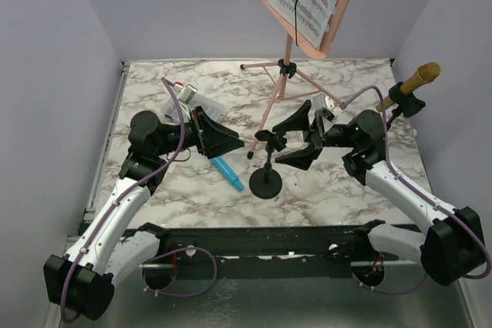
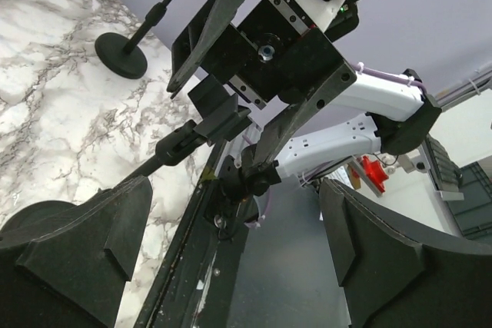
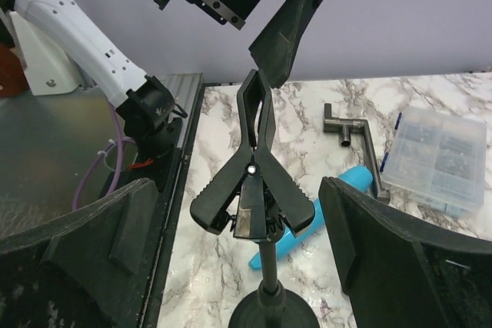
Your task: Set up the instrument practice props
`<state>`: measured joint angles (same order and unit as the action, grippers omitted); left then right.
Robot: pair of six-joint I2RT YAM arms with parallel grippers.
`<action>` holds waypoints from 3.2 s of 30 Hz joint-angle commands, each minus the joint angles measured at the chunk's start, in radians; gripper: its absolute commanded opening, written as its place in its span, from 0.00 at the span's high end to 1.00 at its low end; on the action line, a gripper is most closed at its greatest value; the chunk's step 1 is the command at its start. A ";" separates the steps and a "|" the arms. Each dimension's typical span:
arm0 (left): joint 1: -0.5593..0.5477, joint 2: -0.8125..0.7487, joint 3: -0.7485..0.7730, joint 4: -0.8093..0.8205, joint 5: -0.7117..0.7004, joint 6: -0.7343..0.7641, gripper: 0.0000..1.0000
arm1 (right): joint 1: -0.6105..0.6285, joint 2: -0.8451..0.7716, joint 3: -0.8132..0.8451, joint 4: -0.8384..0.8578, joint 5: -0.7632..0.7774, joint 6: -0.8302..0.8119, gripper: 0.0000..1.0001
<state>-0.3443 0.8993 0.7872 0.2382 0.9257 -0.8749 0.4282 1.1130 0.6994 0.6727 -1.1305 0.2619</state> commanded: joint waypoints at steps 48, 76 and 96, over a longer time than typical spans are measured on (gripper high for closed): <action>-0.013 0.820 0.252 -0.802 -1.180 -0.533 0.25 | -0.003 0.045 -0.023 0.095 -0.013 0.021 1.00; -0.301 -0.032 0.201 0.004 -0.526 0.754 1.00 | -0.004 0.052 -0.006 0.065 -0.022 0.009 1.00; -0.319 0.105 0.169 0.312 -0.272 0.553 1.00 | -0.004 0.057 -0.004 0.094 -0.013 0.034 1.00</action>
<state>-0.6449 0.9707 0.9382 0.4965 0.5930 -0.2676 0.4259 1.1660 0.6857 0.7658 -1.1557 0.2886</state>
